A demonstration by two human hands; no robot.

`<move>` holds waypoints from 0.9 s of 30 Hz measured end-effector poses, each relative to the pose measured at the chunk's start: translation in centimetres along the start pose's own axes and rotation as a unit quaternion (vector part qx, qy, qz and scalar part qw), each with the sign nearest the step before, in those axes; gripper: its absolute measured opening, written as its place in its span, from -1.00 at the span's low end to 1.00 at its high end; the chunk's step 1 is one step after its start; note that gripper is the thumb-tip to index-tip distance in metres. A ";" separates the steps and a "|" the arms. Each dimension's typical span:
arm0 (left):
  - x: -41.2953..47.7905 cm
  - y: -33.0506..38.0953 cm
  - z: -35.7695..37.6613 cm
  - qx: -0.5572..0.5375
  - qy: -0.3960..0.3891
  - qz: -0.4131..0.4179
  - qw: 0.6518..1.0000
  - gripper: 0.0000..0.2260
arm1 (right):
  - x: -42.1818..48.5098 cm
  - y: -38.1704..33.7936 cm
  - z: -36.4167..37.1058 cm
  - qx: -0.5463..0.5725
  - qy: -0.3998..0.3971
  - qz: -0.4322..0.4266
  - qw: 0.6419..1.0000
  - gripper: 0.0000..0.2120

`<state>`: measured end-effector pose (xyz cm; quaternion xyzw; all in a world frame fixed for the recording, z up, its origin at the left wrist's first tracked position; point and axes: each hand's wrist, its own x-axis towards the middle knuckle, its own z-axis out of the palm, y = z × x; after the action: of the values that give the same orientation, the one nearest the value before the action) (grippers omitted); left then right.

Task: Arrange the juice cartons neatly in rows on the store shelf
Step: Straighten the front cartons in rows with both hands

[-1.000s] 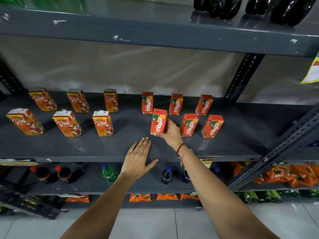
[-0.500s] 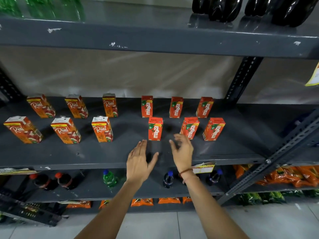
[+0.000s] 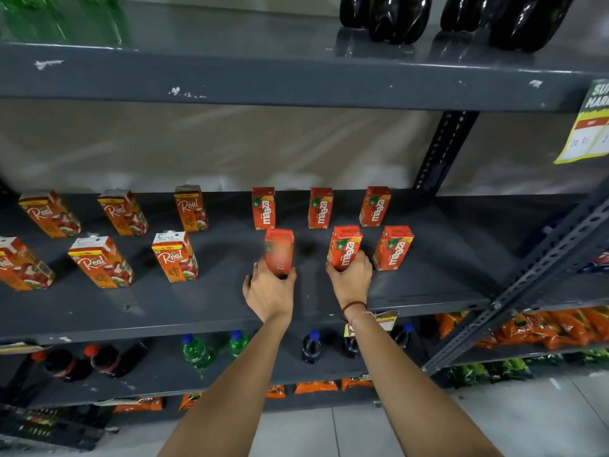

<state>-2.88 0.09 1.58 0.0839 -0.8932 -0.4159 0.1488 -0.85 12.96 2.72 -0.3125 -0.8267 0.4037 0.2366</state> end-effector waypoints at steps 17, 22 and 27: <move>0.7 -1.2 -1.6 -0.005 0.019 0.014 1.000 -0.69 | -2.3 -1.0 1.5 -0.016 -0.012 -0.016 1.000 -0.44; 0.6 -1.2 -1.6 0.002 0.016 0.018 1.000 -0.67 | -2.1 -0.9 1.6 -0.017 -0.020 -0.016 1.000 -0.43; 0.7 -1.3 -1.6 0.014 0.012 0.018 1.000 -0.65 | -1.9 -0.8 1.8 -0.023 -0.023 -0.019 0.999 -0.41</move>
<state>-2.93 -2.07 1.67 0.0754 -0.8984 -0.3997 0.1659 -0.92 10.27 2.14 -0.2933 -0.8468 0.3868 0.2176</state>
